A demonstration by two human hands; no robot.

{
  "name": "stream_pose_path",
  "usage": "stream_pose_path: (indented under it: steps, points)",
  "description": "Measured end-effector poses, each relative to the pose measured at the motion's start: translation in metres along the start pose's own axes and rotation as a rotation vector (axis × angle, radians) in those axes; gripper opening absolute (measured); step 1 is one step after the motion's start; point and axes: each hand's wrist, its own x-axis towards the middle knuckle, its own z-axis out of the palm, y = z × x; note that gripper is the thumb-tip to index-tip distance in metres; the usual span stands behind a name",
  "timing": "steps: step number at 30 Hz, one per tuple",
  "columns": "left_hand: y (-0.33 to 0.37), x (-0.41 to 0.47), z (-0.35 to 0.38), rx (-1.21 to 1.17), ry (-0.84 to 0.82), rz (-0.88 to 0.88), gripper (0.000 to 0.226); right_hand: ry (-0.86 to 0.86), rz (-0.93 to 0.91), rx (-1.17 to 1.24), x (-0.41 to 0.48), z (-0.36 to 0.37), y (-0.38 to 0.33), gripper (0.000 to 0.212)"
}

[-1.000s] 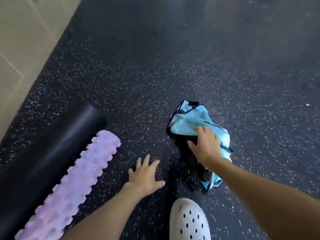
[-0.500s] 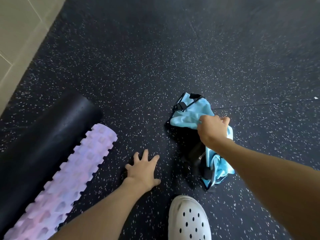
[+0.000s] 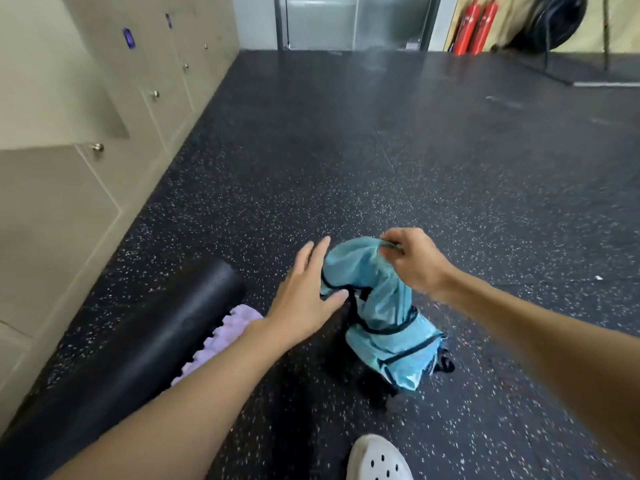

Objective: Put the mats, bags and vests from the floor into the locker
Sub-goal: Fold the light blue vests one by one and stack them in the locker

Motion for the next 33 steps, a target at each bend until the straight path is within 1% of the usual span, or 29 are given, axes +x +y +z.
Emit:
stream_pose_path:
  steps: [3, 5, 6, 8, 9, 11, 16, 18, 20, 21, 22, 23, 25, 26, 27, 28, 30, 31, 33]
  points:
    - [0.022, -0.011, -0.050, -0.060, 0.031, 0.073, 0.090, -0.027, -0.122, 0.028, -0.013, -0.018, -0.055, 0.022]
    - [0.037, -0.026, -0.082, -0.054, 0.060, 0.064, 0.081, -0.031, -0.193, 0.065, -0.024, -0.026, -0.093, 0.020]
    - [0.044, -0.036, -0.098, -0.071, 0.104, 0.057, 0.069, -0.030, -0.226, 0.082, -0.030, -0.028, -0.110, 0.019]
    - [0.054, -0.058, -0.131, -0.103, 0.227, 0.099, 0.024, -0.027, -0.292, 0.108, -0.043, -0.028, -0.142, 0.016]
    - [0.057, -0.070, -0.148, -0.103, 0.275, 0.116, 0.006, -0.029, -0.316, 0.123, -0.049, -0.026, -0.156, 0.014]
    - [0.062, -0.098, -0.179, -0.110, 0.340, 0.097, 0.014, -0.052, -0.346, 0.171, -0.059, -0.021, -0.182, 0.013]
    - [0.056, -0.175, -0.244, -0.289, 0.437, -0.019, 0.010, -0.110, -0.378, 0.399, -0.083, 0.011, -0.253, 0.013]
    - [0.048, -0.207, -0.264, -0.310, 0.516, -0.051, 0.007, -0.155, -0.398, 0.507, -0.096, 0.030, -0.282, 0.012]
    - [0.044, -0.236, -0.282, -0.364, 0.631, -0.071, 0.006, -0.232, -0.434, 0.572, -0.113, 0.052, -0.309, 0.011]
    - [0.044, -0.248, -0.290, -0.408, 0.702, -0.079, 0.008, -0.278, -0.455, 0.589, -0.123, 0.063, -0.322, 0.010]
    - [0.044, -0.259, -0.297, -0.468, 0.775, -0.098, 0.010, -0.352, -0.468, 0.630, -0.134, 0.073, -0.336, 0.014]
    - [0.046, -0.269, -0.305, -0.553, 0.832, -0.132, 0.012, -0.461, -0.475, 0.698, -0.144, 0.082, -0.349, 0.021]
    - [0.049, -0.286, -0.321, -0.779, 0.854, -0.188, 0.013, -0.725, -0.496, 0.812, -0.165, 0.099, -0.372, 0.038]
    - [0.051, -0.294, -0.328, -0.860, 0.837, -0.201, 0.013, -0.815, -0.533, 0.798, -0.174, 0.107, -0.383, 0.043]
    - [0.052, -0.301, -0.335, -0.875, 0.826, -0.217, 0.012, -0.863, -0.581, 0.752, -0.183, 0.115, -0.392, 0.045]
    - [0.052, -0.306, -0.340, -0.829, 0.834, -0.234, 0.012, -0.889, -0.611, 0.722, -0.190, 0.123, -0.400, 0.045]
    - [0.048, -0.314, -0.347, -0.697, 0.856, -0.234, 0.011, -0.886, -0.629, 0.710, -0.199, 0.139, -0.412, 0.045]
    - [0.045, -0.317, -0.350, -0.649, 0.863, -0.222, 0.008, -0.865, -0.631, 0.713, -0.202, 0.146, -0.416, 0.040]
    - [0.038, -0.323, -0.355, -0.596, 0.891, -0.210, 0.005, -0.801, -0.646, 0.697, -0.206, 0.155, -0.424, 0.025]
